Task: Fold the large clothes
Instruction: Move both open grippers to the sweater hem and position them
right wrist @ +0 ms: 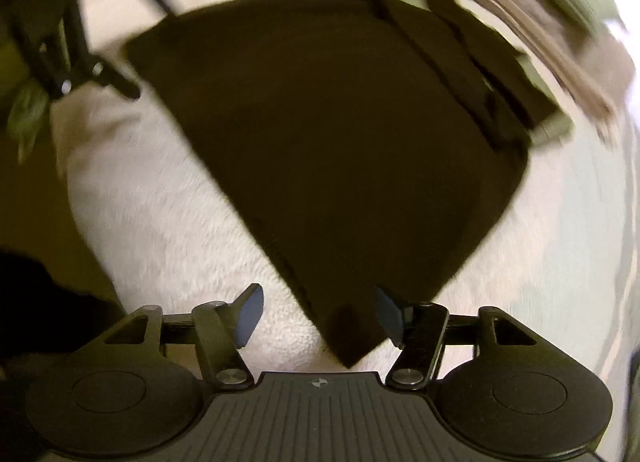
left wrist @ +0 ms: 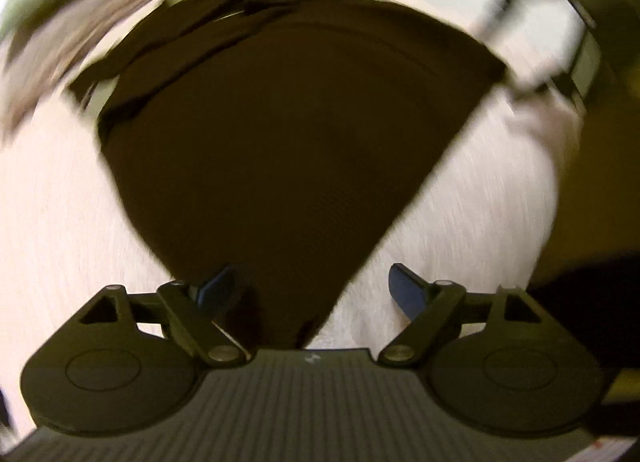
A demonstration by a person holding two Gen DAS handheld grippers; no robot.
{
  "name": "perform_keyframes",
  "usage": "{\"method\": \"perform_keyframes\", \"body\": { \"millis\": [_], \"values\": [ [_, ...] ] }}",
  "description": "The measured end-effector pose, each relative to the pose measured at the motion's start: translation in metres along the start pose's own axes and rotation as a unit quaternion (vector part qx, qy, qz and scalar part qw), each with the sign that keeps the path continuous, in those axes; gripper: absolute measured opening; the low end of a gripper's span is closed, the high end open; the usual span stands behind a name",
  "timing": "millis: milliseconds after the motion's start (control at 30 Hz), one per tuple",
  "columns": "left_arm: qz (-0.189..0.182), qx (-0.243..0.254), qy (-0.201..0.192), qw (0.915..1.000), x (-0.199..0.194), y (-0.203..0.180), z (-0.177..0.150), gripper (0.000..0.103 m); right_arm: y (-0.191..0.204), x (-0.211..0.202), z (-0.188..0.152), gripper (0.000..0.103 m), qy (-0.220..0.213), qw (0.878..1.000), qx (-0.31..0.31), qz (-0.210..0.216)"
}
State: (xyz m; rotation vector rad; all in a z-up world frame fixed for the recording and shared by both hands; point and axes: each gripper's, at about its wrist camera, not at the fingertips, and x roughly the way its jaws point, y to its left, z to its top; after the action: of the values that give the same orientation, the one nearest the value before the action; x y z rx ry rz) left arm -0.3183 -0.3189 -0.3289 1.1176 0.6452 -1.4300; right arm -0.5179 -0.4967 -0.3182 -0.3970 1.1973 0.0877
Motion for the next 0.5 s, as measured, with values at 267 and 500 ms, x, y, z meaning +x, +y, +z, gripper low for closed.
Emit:
{"method": "perform_keyframes", "body": {
  "millis": [267,500],
  "values": [
    [0.063,0.236,-0.015,0.9697,0.025,-0.039,-0.027,0.083,0.026,0.031,-0.021,0.063,-0.012,0.989,-0.129,-0.066],
    [0.084,0.277,-0.019,0.9569,0.031,-0.024,-0.038,0.073,0.029,0.048,-0.044,0.062,-0.01,0.972,-0.212,-0.102]
  ]
}}
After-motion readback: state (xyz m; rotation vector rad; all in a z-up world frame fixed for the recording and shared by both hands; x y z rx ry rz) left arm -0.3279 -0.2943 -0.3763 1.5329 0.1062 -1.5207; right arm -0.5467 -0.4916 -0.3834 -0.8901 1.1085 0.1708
